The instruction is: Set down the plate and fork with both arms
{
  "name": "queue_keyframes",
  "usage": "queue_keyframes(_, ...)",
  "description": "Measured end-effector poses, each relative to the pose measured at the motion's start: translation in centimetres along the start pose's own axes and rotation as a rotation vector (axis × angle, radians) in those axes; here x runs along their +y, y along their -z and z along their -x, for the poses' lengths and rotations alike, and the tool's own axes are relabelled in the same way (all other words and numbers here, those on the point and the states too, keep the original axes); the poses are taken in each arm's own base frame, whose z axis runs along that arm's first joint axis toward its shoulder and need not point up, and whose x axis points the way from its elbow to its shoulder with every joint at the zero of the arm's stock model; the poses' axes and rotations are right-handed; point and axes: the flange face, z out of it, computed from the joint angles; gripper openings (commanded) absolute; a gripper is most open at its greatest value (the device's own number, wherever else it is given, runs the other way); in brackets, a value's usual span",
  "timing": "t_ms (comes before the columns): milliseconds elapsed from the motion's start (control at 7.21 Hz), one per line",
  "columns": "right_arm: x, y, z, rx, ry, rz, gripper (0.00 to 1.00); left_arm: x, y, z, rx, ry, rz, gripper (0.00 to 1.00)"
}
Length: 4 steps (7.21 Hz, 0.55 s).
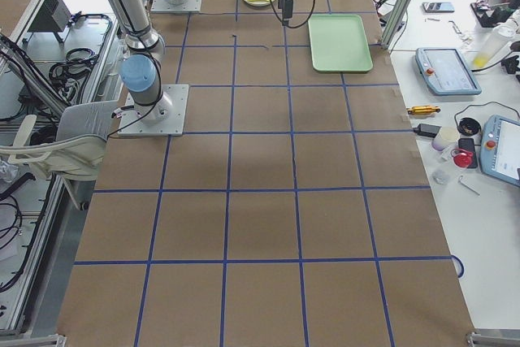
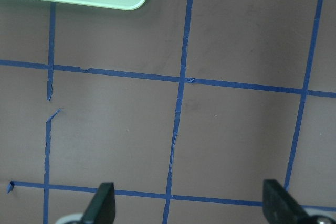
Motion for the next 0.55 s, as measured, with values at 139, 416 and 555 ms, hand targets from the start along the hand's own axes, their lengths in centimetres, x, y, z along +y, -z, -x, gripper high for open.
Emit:
queue_keyframes(139, -0.06, -0.06, -0.01, 0.000, 0.000, 0.000, 1.00, 0.08, -0.02, 0.00, 0.000, 0.000, 0.000, 1.00)
queue_keyframes(416, -0.03, 0.13, -0.01, 0.001, 0.000, -0.007, 1.00, 0.20, 0.00, 0.02, 0.000, 0.000, 0.001, 1.00)
queue_keyframes(555, 0.04, 0.26, 0.02, -0.001, 0.001, -0.012, 1.00, 0.24, 0.01, 0.03, -0.001, 0.000, 0.002, 1.00)
